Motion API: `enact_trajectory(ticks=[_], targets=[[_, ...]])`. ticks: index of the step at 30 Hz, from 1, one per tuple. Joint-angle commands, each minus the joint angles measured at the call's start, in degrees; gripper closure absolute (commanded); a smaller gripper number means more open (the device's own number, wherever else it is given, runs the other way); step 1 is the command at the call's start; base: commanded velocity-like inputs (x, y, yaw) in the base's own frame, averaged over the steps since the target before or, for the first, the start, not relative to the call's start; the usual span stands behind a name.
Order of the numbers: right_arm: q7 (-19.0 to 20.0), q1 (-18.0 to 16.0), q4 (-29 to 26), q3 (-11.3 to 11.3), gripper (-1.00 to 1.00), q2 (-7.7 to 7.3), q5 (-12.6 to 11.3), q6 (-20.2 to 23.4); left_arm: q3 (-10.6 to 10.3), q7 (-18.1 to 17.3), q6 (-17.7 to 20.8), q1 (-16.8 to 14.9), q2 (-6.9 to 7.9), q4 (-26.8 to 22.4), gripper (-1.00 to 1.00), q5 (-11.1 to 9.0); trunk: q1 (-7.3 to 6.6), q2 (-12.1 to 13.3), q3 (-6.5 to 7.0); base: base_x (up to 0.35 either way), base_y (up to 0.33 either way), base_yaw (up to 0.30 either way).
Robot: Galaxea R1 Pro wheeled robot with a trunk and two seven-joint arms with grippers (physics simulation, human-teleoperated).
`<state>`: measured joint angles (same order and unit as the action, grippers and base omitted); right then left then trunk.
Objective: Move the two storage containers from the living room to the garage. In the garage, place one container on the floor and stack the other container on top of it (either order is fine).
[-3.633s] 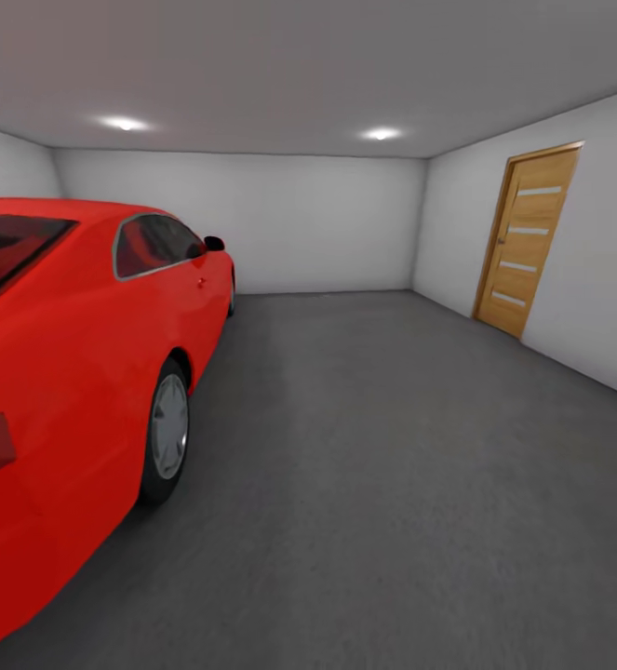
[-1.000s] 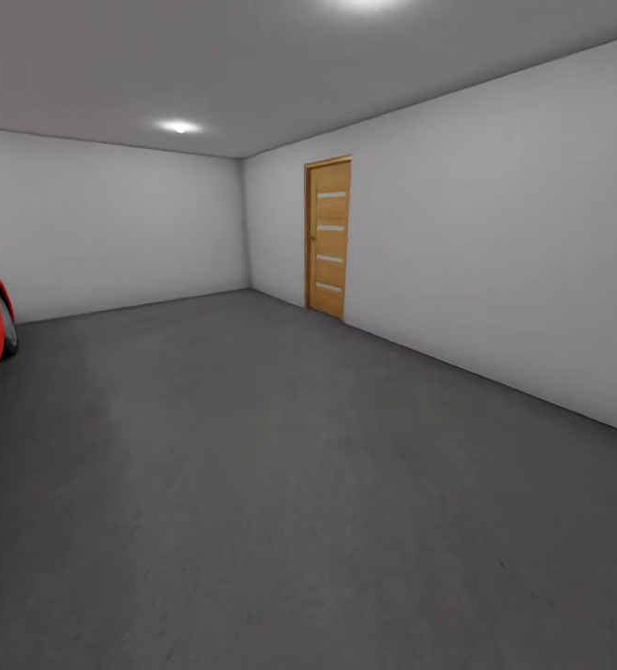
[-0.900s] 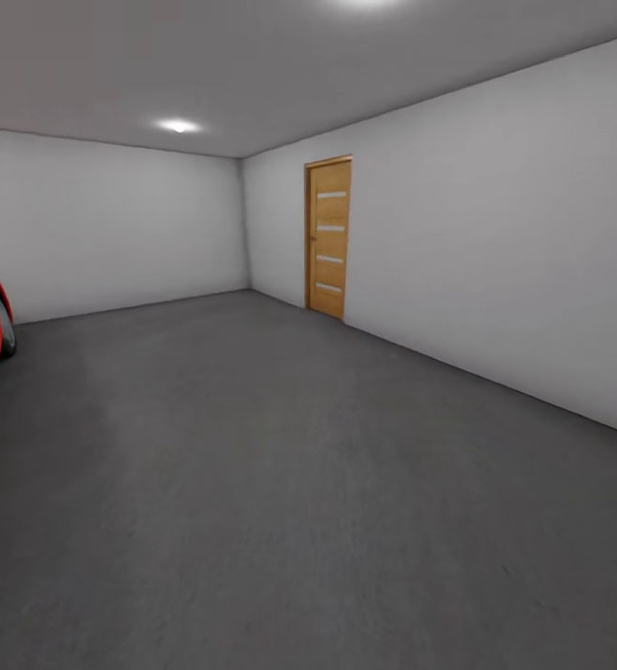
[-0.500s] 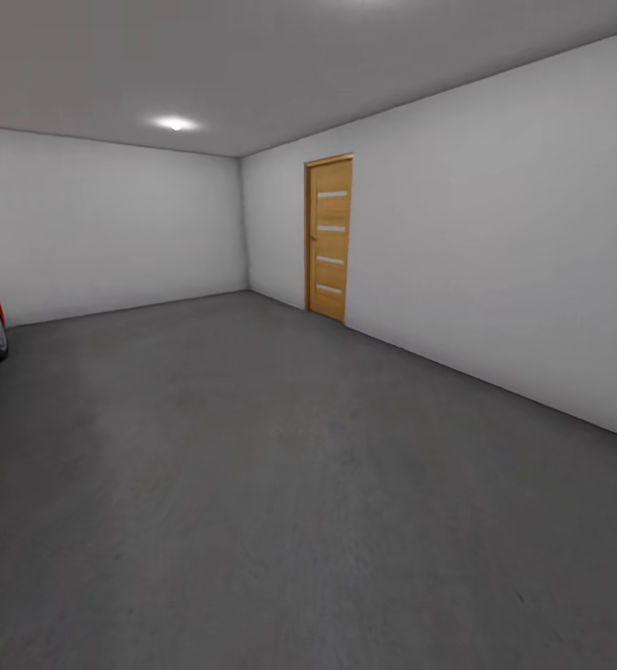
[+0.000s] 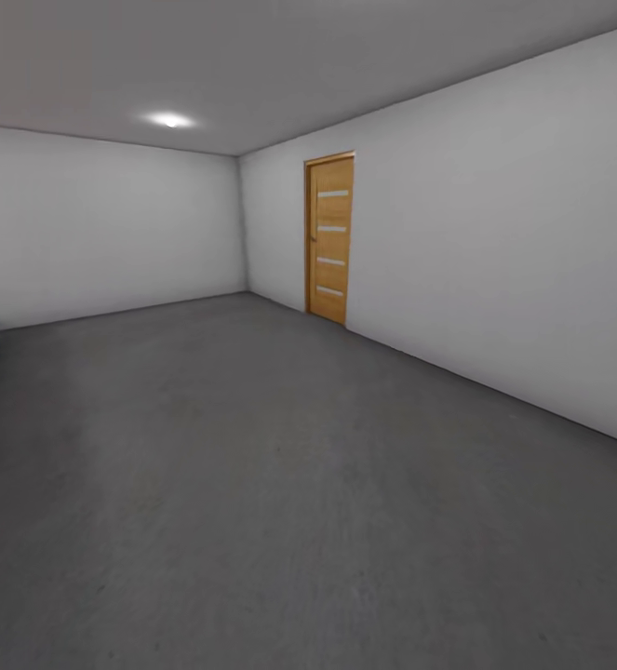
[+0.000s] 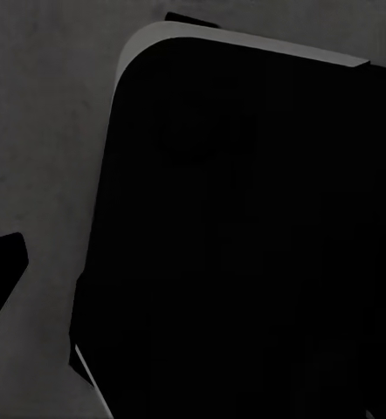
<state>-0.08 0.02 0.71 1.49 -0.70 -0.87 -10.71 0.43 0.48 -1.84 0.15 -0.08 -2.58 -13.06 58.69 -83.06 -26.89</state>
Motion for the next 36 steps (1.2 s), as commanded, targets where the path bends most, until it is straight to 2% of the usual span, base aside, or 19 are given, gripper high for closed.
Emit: enact_trajectory(ticks=[1, 17, 36], targets=[[0.0, 0.0, 0.1, 0.1, -1.00, 0.00, -0.1, -0.3, 0.0, 0.0, -0.1, 0.0, -0.01, -0.1, -1.00, -0.3, 0.04, 0.0, -0.03, 0.324, 0.000, 0.000], [0.0, 0.0, 0.0, 0.3, -1.00, 0.46, 0.2, -0.5, 0.0, 0.0, -0.1, 0.0, -0.01, 0.0, -1.00, -0.3, 0.04, 0.0, -0.03, 0.324, 0.000, 0.000], [0.0, 0.0, 0.0, 0.2, -1.00, 0.17, 0.0, -0.7, -0.1, 0.0, -0.1, 0.0, -0.01, 0.0, -1.00, -0.3, 0.04, 0.0, -0.03, 0.324, 0.000, 0.000]])
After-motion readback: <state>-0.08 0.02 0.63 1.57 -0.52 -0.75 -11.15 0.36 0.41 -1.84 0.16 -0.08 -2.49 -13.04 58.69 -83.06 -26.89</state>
